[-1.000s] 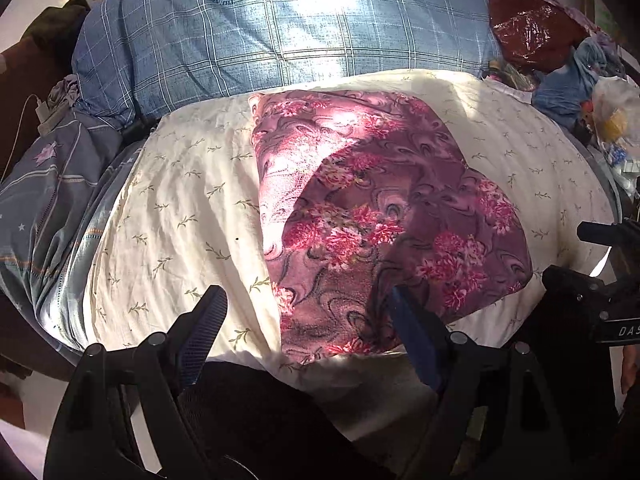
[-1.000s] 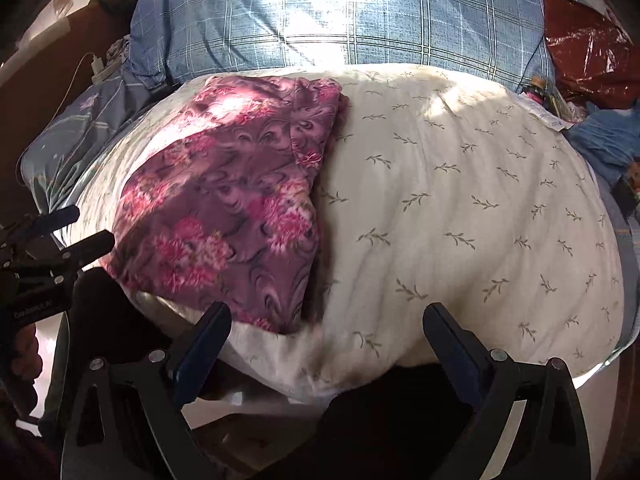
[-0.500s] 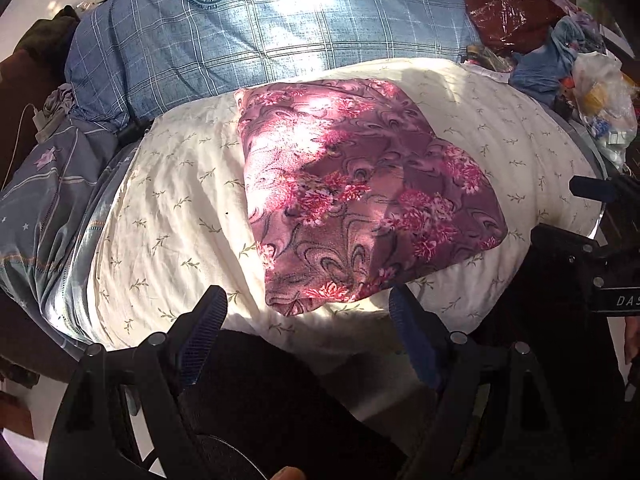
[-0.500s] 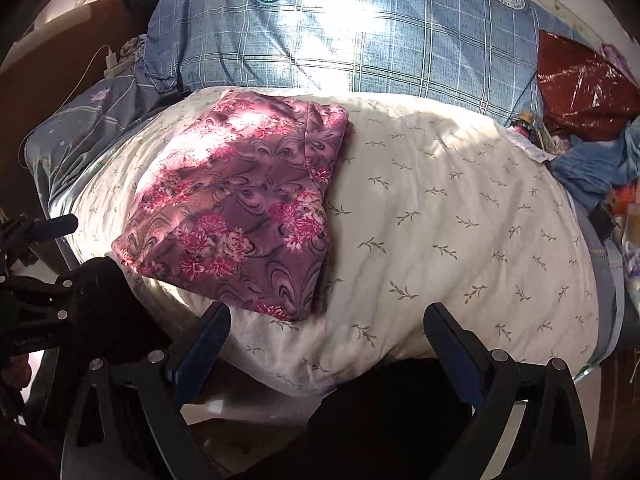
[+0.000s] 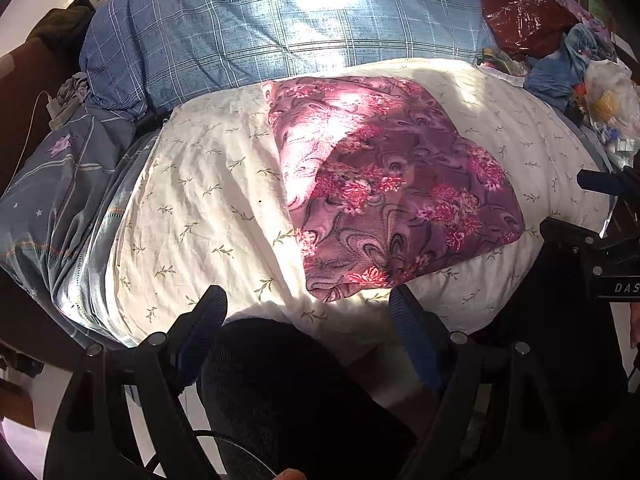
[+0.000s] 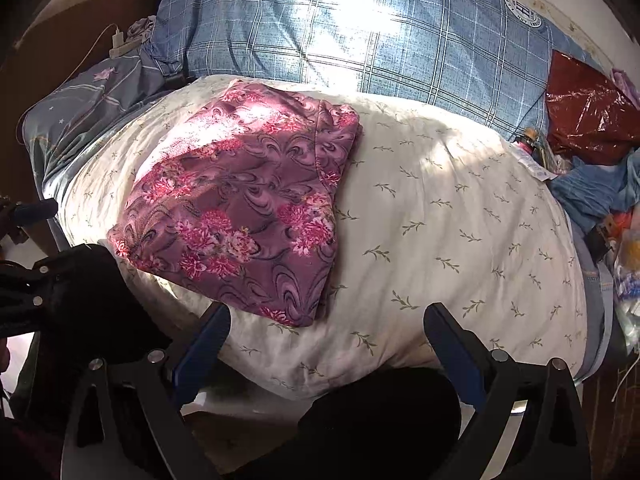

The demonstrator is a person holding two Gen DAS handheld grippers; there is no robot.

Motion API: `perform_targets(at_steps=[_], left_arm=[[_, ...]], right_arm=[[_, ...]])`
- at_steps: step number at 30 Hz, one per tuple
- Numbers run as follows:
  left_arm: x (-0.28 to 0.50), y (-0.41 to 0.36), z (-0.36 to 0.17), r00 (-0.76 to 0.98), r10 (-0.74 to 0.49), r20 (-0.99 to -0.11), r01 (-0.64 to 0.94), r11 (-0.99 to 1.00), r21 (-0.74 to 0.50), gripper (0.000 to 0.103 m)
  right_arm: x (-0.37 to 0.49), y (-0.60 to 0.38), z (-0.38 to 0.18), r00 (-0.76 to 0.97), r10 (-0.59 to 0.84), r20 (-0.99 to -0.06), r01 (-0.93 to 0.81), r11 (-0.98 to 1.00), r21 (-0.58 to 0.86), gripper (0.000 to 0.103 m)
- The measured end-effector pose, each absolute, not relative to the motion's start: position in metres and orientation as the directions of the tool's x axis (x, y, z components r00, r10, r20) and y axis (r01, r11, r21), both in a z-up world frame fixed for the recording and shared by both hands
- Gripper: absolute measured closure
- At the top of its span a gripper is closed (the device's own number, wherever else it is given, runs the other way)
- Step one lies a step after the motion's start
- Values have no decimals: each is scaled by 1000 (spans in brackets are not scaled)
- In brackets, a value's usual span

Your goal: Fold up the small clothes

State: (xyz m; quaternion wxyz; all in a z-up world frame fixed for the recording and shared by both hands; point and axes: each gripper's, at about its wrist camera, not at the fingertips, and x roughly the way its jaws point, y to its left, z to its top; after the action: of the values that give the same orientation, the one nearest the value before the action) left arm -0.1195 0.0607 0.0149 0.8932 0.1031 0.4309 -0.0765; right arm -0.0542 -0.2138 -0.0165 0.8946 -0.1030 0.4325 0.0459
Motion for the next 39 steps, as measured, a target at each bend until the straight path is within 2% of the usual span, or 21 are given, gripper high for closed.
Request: perform_targets(at_steps=[39], left_arm=[[-107, 40, 27, 600, -118, -791, 286, 955, 75, 20]], right_arm=[[-47, -229, -12, 583, 22, -812, -136, 988, -72, 5]])
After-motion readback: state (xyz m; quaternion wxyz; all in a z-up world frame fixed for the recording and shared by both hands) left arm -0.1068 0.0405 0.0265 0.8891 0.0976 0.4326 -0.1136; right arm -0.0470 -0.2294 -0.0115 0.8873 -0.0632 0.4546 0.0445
